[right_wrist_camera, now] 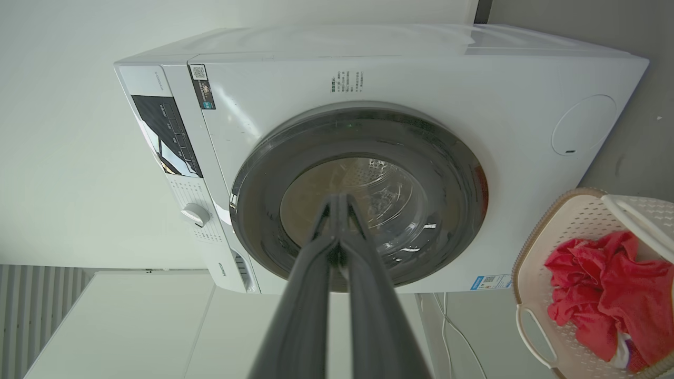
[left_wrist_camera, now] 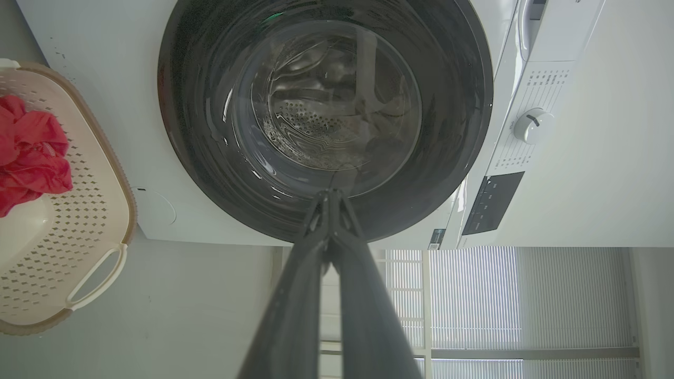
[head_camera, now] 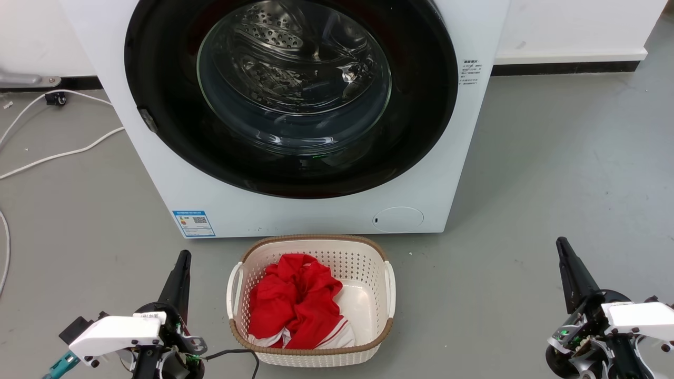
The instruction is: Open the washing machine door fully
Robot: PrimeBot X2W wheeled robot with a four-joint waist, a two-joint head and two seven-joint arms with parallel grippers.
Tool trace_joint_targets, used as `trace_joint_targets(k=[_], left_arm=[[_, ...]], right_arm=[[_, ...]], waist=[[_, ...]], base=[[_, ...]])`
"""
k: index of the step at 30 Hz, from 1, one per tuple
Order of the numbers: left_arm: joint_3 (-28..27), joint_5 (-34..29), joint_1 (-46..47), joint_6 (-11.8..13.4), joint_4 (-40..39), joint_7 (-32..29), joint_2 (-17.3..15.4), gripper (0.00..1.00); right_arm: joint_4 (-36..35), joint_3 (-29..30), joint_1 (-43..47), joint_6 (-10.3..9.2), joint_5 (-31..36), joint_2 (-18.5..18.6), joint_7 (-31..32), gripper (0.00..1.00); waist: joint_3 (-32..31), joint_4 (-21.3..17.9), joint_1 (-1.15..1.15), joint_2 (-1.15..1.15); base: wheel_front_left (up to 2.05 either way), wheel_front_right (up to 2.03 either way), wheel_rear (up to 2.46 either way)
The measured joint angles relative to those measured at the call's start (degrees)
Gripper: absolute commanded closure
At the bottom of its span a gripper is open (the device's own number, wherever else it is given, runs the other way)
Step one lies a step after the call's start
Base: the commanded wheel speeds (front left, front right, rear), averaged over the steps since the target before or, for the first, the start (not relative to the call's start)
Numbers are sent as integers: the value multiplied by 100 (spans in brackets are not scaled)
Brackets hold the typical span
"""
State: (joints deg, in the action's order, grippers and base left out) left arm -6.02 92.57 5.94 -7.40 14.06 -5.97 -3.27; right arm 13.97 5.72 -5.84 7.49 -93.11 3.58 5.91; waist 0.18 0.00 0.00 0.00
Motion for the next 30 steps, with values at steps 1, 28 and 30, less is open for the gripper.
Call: trace_joint_targets(k=[1,28,30], left_arm=[[-1,-4,0,0,0,0,1,100],[222,-87,-196,7,167,179,49,0],[278,-178,-181,7,135,238,47,0]], right_arm=[[0,2,0,0,0,0,0,100],[93,-91,241,-1,126,-32,-183,0],[57,-118,241,-1,226,-32,-237,0]], waist=[[0,0,0,0],[2,0,0,0],[1,2,0,0]], base=[[0,0,0],[0,0,0],[0,0,0]])
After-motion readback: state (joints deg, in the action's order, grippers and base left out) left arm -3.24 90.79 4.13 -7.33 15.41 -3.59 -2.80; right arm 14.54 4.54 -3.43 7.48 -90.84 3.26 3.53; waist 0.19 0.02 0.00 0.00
